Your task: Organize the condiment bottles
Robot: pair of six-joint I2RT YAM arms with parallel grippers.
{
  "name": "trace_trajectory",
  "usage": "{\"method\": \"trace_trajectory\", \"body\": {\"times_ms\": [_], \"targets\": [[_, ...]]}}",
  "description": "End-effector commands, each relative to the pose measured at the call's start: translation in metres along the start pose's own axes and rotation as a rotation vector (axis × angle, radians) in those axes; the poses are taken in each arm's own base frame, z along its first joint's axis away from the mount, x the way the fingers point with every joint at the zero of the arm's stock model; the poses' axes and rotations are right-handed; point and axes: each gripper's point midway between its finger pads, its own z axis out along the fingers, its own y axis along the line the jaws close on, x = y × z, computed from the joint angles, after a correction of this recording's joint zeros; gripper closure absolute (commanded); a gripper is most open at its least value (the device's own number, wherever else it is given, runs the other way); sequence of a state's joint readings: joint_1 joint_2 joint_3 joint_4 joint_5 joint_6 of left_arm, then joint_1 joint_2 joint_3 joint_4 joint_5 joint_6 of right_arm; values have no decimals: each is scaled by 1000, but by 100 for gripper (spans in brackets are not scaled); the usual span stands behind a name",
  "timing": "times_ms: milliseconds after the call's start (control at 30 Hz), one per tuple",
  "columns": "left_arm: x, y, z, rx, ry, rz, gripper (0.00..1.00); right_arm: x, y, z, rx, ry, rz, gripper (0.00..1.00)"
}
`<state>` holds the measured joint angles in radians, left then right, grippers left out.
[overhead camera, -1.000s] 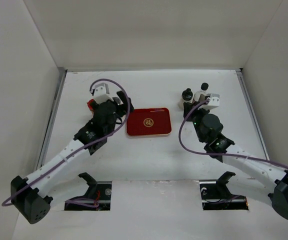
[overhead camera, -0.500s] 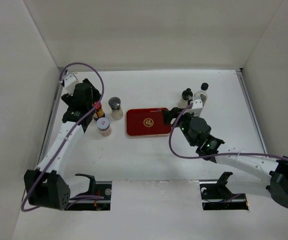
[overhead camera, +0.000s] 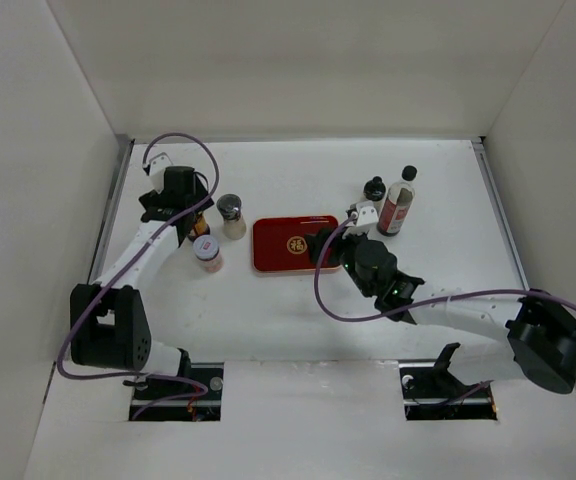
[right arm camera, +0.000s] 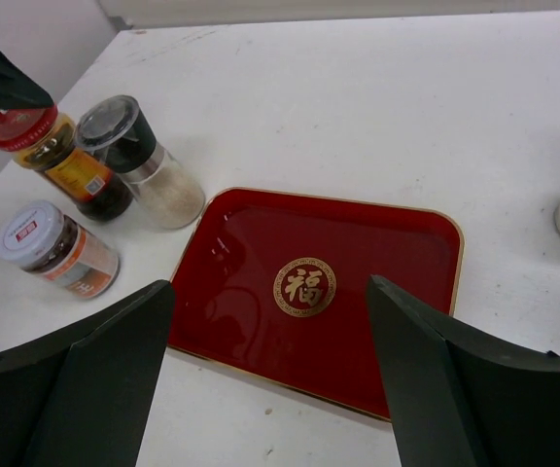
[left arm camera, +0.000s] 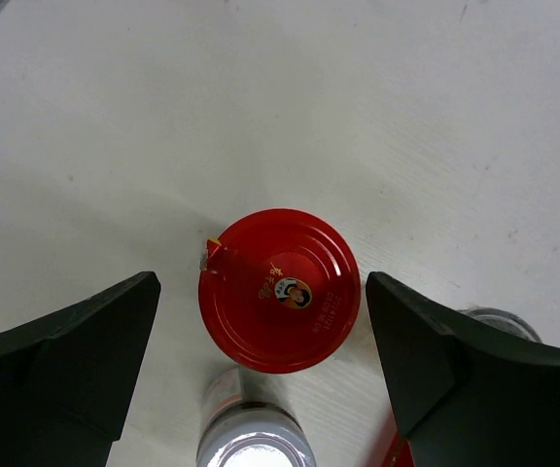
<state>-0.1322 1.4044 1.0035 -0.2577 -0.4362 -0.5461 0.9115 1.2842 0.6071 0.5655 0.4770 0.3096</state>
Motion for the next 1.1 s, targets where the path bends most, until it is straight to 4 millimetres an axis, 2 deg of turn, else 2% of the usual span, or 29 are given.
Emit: {"method": "trace_trajectory", "body": {"times_ms": [0, 133, 200, 333, 467, 533, 633, 767, 833, 933, 1000, 1067], "targets": [[-12, -8, 1, 17, -44, 0, 12, -23, 10, 4, -25, -79, 34, 13], [-4, -13, 10, -2, -36, 22, 14, -25, 10, 1, -28, -87, 37, 12], [-2, -13, 15, -8, -40, 21, 20, -24, 8, 2, -23, -85, 35, 11], [-5, -11, 15, -20, -63, 15, 46, -25, 6, 1, -19, -89, 37, 11], [-16, -8, 5, -9, -100, -3, 65, -34, 1, -5, -13, -113, 47, 11], [-38, -9, -13, 14, -159, -40, 70, -38, 0, -7, -11, -122, 54, 11], [-89, -14, -53, 59, -291, -99, 71, -39, -2, -7, -8, -127, 57, 10], [-149, -38, -111, 161, -424, -128, 72, -39, -5, -7, -2, -128, 58, 10], [-168, -53, -133, 206, -465, -128, 72, -40, -8, -7, 5, -131, 60, 10], [-180, -91, -163, 312, -485, -111, 72, -45, -16, -10, 29, -153, 76, 10], [-174, -124, -178, 394, -470, -92, 71, -49, -24, -12, 56, -173, 90, 11], [-159, -154, -186, 459, -443, -66, 71, -53, -31, -14, 80, -192, 99, 13]]}}
